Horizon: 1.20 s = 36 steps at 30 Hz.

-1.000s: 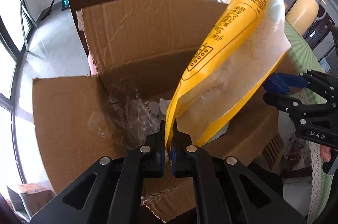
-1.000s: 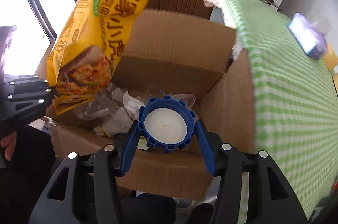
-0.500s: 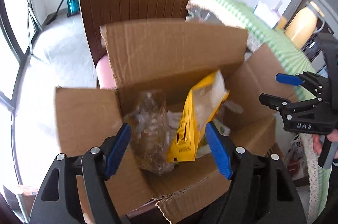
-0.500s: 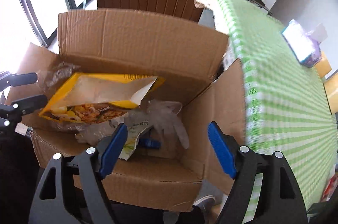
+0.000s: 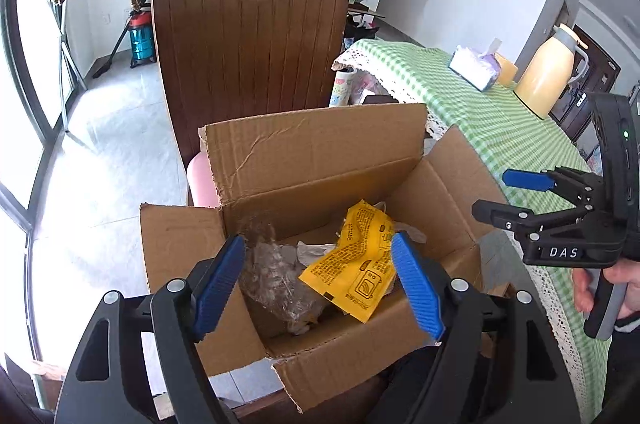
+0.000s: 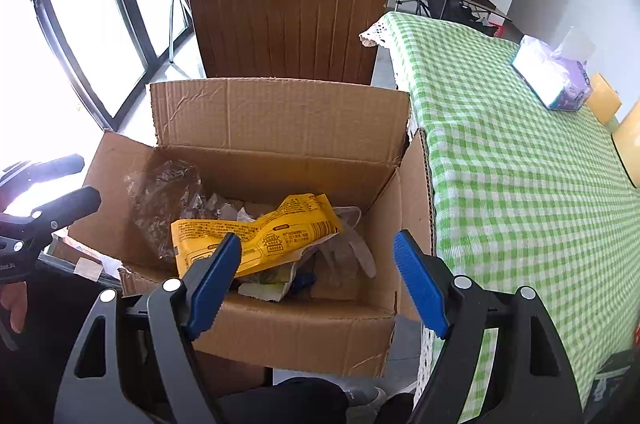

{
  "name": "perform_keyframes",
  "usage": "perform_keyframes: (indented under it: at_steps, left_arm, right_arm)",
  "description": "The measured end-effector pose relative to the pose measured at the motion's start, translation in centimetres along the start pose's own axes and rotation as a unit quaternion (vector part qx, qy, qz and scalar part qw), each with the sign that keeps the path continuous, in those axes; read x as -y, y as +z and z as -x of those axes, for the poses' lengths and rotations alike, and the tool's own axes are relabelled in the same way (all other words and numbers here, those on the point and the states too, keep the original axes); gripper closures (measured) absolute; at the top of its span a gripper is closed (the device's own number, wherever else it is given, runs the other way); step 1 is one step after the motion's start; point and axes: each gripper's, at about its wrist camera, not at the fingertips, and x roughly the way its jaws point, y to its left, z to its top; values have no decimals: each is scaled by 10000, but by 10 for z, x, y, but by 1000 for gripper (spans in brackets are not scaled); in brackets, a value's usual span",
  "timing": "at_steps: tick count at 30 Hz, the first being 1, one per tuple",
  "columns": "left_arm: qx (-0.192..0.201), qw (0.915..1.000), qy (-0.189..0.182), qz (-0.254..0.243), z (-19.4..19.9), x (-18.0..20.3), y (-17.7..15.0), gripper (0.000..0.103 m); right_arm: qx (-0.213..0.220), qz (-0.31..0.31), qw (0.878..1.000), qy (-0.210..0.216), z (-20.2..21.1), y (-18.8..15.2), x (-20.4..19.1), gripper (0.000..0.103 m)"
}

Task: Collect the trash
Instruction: 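Move both open tools back over the table, then grasp the blue carton with the left tool while the right tool grasps the pink towel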

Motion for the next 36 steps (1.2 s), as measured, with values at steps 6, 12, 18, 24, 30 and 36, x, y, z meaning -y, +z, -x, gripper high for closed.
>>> perform_keyframes:
  at_steps: [6, 12, 18, 24, 30, 36]
  left_arm:
    - [297, 9993, 38, -228, 18, 25, -3, 27]
    - [756, 9951, -185, -612, 32, 66, -9, 20]
    - [971, 9869, -601, -1142, 39, 123, -13, 9]
    - [883, 9651, -1543, -1924, 22, 227, -25, 8]
    - [787, 9343, -2267, -2638, 6, 333, -37, 8]
    - [558, 9168, -2637, -2945, -23, 415, -33, 8]
  right_arm:
    - [477, -189, 9987, -37, 36, -15, 10, 28]
    - [1155, -493, 9921, -47, 83, -47, 30, 28]
    - [1806, -1087, 9764, -466, 142, -100, 74, 28]
    - [1981, -2073, 9456, -1540, 201, -192, 144, 28]
    - [1906, -3146, 8997, -2349, 260, -292, 207, 28]
    - [1895, -3629, 8672, -2833, 297, -356, 233, 28]
